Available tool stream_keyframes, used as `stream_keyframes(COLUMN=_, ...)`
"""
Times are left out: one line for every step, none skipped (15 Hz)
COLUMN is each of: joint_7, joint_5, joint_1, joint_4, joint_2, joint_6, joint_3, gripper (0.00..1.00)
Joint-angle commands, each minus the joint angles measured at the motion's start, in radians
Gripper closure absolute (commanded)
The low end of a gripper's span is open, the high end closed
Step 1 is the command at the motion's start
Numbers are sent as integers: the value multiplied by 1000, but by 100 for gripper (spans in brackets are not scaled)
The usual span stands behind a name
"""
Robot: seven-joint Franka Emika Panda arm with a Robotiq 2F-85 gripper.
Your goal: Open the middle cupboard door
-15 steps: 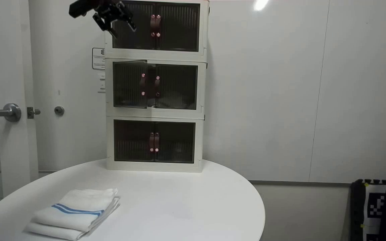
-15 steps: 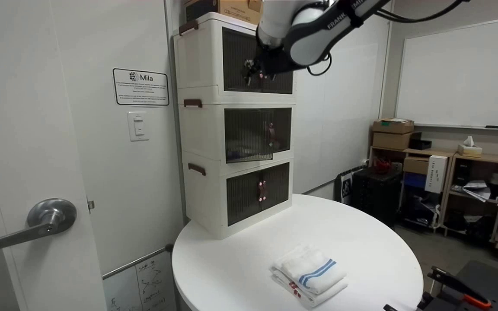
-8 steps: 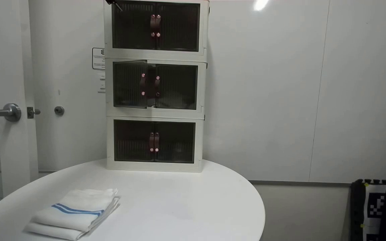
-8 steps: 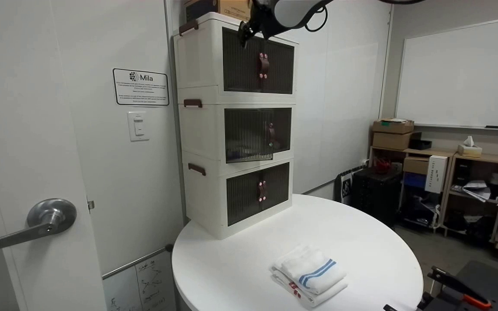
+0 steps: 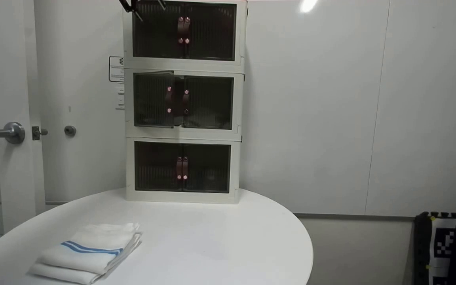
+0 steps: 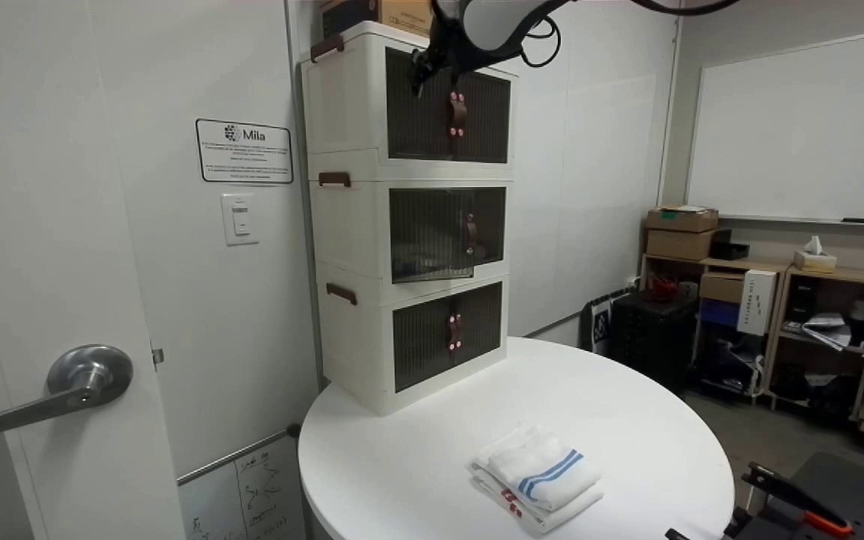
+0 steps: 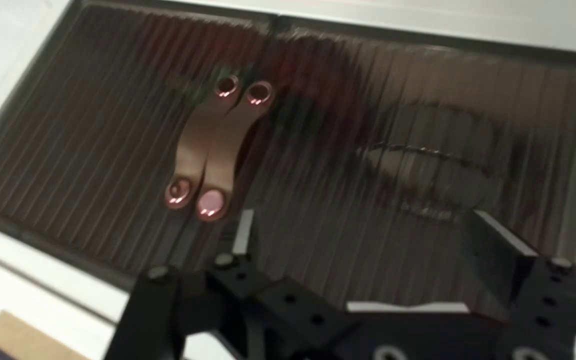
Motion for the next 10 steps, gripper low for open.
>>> stream_keyframes(joint_7=-269, joint_5=280, joint_1=-28, joint_4=-54, joint_2=-20, joint_6=-39, joint_3=55, gripper=0)
stream_keyframes(joint_7=-347, joint_5=365, joint_1=-39, joint_4=-55, joint_2=-16, joint_6=-56, joint_3=73, gripper=0)
stream_keyframes(joint_7=-425, joint_5=439, joint_1=-42, joint_4=-44, joint_2=-14, joint_6=-105, joint_3=83, gripper=0)
stream_keyframes(joint_7=-499, joint_5=503, joint_1=-7, joint_4=-26, joint_2=-9, joint_6=-167, joint_3=45, gripper=0)
stream_keyframes(joint_7=-550, joint_5=533, joint_1=-7, joint_4=0, joint_2=0, joint_6=-241, joint_3=41, gripper=0)
stream_keyframes(joint_7=-579, joint_5=535, joint_1=-3, joint_4=24, joint_2=10, joint_6=-317, joint_3=31, gripper=0)
stream_keyframes(joint_7=-603, joint_5=527, joint_1=1, joint_4=47, joint_2=23, joint_6=-388, joint_3=23, gripper=0)
stream_keyframes(joint_7=-615, joint_5=504, joint_1=5, joint_4=67, joint_2=34, joint_6=-457, joint_3=16, gripper=0)
stream_keyframes(joint_7=-628, joint_5=484, joint_1=10, joint_4=91, joint_2=53, joint_6=-522, joint_3=10, gripper=0)
stream_keyframes(joint_7=-644, joint_5=467, joint_1=12, joint_4=111, joint_2=69, joint_6=-584, joint_3=5, gripper=0)
